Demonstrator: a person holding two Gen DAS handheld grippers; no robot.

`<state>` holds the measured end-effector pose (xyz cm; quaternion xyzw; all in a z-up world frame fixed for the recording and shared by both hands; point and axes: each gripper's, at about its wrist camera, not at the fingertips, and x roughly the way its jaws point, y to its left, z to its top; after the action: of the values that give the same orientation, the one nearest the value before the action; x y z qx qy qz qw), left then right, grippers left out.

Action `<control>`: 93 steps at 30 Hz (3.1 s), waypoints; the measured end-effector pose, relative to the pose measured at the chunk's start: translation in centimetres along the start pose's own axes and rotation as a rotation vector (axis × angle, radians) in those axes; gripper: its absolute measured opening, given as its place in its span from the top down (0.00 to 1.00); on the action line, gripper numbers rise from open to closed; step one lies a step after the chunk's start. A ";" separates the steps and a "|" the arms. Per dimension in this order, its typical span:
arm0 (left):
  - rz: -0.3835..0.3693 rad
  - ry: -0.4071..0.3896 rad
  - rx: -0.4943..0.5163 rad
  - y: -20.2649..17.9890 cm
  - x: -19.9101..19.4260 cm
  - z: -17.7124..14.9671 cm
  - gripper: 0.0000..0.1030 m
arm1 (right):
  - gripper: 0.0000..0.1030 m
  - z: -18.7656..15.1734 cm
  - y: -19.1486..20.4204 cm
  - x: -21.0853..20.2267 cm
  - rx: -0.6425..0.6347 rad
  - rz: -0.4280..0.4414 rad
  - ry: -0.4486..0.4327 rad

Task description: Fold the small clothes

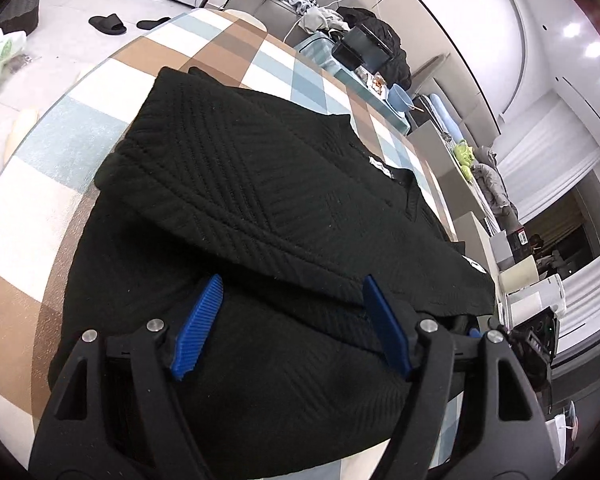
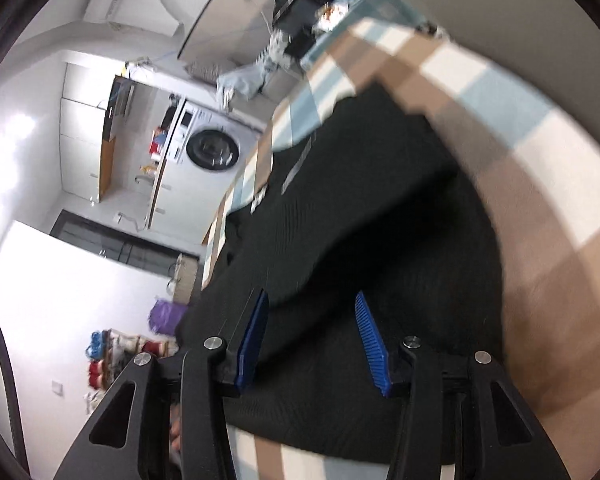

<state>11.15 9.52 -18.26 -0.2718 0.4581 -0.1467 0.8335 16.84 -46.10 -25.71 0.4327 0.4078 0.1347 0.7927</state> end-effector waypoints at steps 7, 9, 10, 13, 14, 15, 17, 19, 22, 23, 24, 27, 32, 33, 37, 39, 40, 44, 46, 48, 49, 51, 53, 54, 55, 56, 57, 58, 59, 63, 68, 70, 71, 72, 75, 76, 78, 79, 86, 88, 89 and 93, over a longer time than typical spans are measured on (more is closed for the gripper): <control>-0.007 -0.006 0.007 -0.5 -0.9 -0.4 0.32 | 0.50 0.0 2.8 4.1 -0.041 0.040 0.152; -0.003 -0.013 0.015 -0.7 -1.3 -0.7 0.32 | 0.50 -0.6 3.3 5.0 -0.044 0.058 0.186; -0.007 -0.012 0.014 -0.7 -1.4 -0.8 0.32 | 0.50 -1.0 3.7 5.6 -0.058 0.045 0.199; -0.016 -0.006 0.011 -0.6 -1.6 -1.0 0.32 | 0.50 -0.9 3.5 6.8 -0.020 0.033 0.188; -0.015 -0.005 0.013 -0.7 -1.6 -1.0 0.32 | 0.50 -1.0 3.5 7.4 0.006 0.035 0.173; -0.016 -0.006 0.014 -0.7 -1.7 -1.1 0.32 | 0.50 -0.9 3.3 7.5 0.034 0.034 0.141; -0.019 -0.004 0.012 -0.7 -1.8 -1.2 0.32 | 0.50 -0.8 3.5 7.9 0.051 0.020 0.103; -0.023 -0.006 0.012 -0.6 -2.0 -1.3 0.33 | 0.50 -1.2 3.9 8.2 0.059 0.010 0.106; -0.028 -0.011 0.006 -0.3 -2.3 -1.5 0.32 | 0.50 -2.6 4.3 8.2 0.065 0.028 0.156; -0.032 -0.011 0.004 -0.3 -2.3 -1.5 0.33 | 0.50 -2.9 4.5 8.2 0.065 0.035 0.165; -0.034 -0.011 0.004 -0.3 -2.3 -1.5 0.33 | 0.50 -3.1 4.6 8.4 0.069 0.041 0.162; -0.049 -0.006 0.015 -0.7 -2.3 -1.7 0.33 | 0.49 -3.4 5.0 9.3 0.055 0.054 0.128; -0.078 0.013 0.036 -1.9 -2.5 -2.7 0.32 | 0.49 -1.0 4.6 8.4 0.087 0.056 -0.004; -0.081 0.019 0.037 -2.0 -2.5 -2.8 0.33 | 0.49 -0.6 4.4 7.9 0.091 0.051 -0.029; -0.091 0.070 0.074 -2.9 -1.9 -3.9 0.32 | 0.49 1.1 3.5 4.9 0.113 0.035 -0.143; -0.113 0.103 0.076 -3.2 -1.5 -4.4 0.32 | 0.49 1.9 3.0 3.3 0.129 0.029 -0.209; -0.134 0.118 0.060 -3.2 -1.1 -4.6 0.32 | 0.49 2.3 2.9 2.6 0.127 0.029 -0.230; -0.181 0.120 -0.013 -2.6 0.5 -4.4 0.33 | 0.49 3.2 3.4 1.0 0.084 0.038 -0.273; -0.177 0.096 -0.041 -2.7 1.4 -4.0 0.33 | 0.49 3.4 3.3 0.8 0.083 0.049 -0.264; -0.155 0.071 -0.052 -2.9 1.9 -3.5 0.33 | 0.49 3.4 3.2 0.7 0.082 0.042 -0.255; -0.147 0.057 -0.059 -3.0 2.0 -3.3 0.33 | 0.49 3.4 3.2 0.7 0.083 0.048 -0.252; -0.130 0.018 -0.068 -3.1 2.0 -2.9 0.33 | 0.49 3.4 3.2 0.7 0.083 0.057 -0.252; -0.100 -0.029 -0.077 -3.1 1.7 -2.4 0.33 | 0.49 3.2 2.5 -0.2 0.083 0.058 -0.251; -0.085 -0.047 -0.078 -3.0 1.4 -2.3 0.33 | 0.49 3.2 2.4 -0.3 0.083 0.057 -0.250; -0.064 -0.065 -0.073 -2.9 0.9 -2.1 0.33 | 0.49 3.1 2.2 -0.3 0.083 0.053 -0.249; -0.032 -0.086 -0.069 -2.5 0.1 -2.0 0.33 | 0.49 3.1 2.1 -0.4 0.082 0.050 -0.246; -0.014 -0.097 -0.071 -2.1 -0.5 -1.8 0.33 | 0.49 3.0 1.9 -0.4 0.084 0.049 -0.244; 0.012 -0.109 -0.079 -1.4 -1.2 -1.8 0.33 | 0.49 3.0 1.8 -0.5 0.085 0.050 -0.241; 0.036 -0.127 -0.091 -0.6 -2.0 -1.8 0.33 | 0.49 2.9 1.7 -0.6 0.086 0.050 -0.242; 0.094 -0.167 -0.125 2.0 -3.5 -1.3 0.33 | 0.49 2.8 1.5 -0.5 0.089 0.057 -0.237; 0.137 -0.176 -0.116 3.2 -1.7 0.6 0.33 | 0.49 2.5 1.2 -0.3 0.095 0.057 -0.221; 0.127 -0.188 -0.141 3.3 -1.3 1.5 0.33 | 0.49 2.5 1.4 -0.4 0.092 0.045 -0.218; 0.104 -0.194 -0.141 3.1 -1.4 1.6 0.33 | 0.49 2.5 1.6 -0.5 0.083 0.035 -0.223; 0.085 -0.203 -0.136 2.8 -1.4 1.9 0.33 | 0.49 2.5 1.8 -0.7 0.073 0.022 -0.229; 0.061 -0.241 -0.087 1.3 -1.9 2.8 0.49 | 0.49 2.9 2.6 -1.3 0.046 0.018 -0.244; 0.063 -0.244 -0.076 0.9 -2.1 3.2 0.54 | 0.49 3.1 2.8 -1.5 0.034 0.009 -0.249; 0.076 -0.233 -0.077 0.9 -1.9 3.9 0.73 | 0.49 3.7 3.1 -1.5 0.011 -0.020 -0.247; 0.085 -0.224 -0.084 1.0 -1.8 4.2 0.77 | 0.52 4.1 3.1 -1.4 0.012 -0.035 -0.241; 0.085 -0.229 -0.120 1.6 -1.7 5.2 0.95 | 0.93 5.8 1.6 -1.6 0.052 -0.095 -0.237; 0.065 -0.249 -0.118 1.4 -2.3 5.4 0.95 | 0.95 6.1 1.7 -1.9 0.044 -0.111 -0.257; 0.057 -0.257 -0.116 1.2 -2.5 5.7 0.95 | 0.95 6.3 1.8 -2.0 0.039 -0.111 -0.262; 0.029 -0.285 -0.107 0.3 -3.2 7.9 0.95 | 0.95 9.0 2.5 -1.8 0.061 -0.080 -0.261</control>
<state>16.13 13.89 -12.83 -0.3273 0.3465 -0.0697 0.8763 22.89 -50.80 -20.13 0.4536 0.3222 0.0330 0.8303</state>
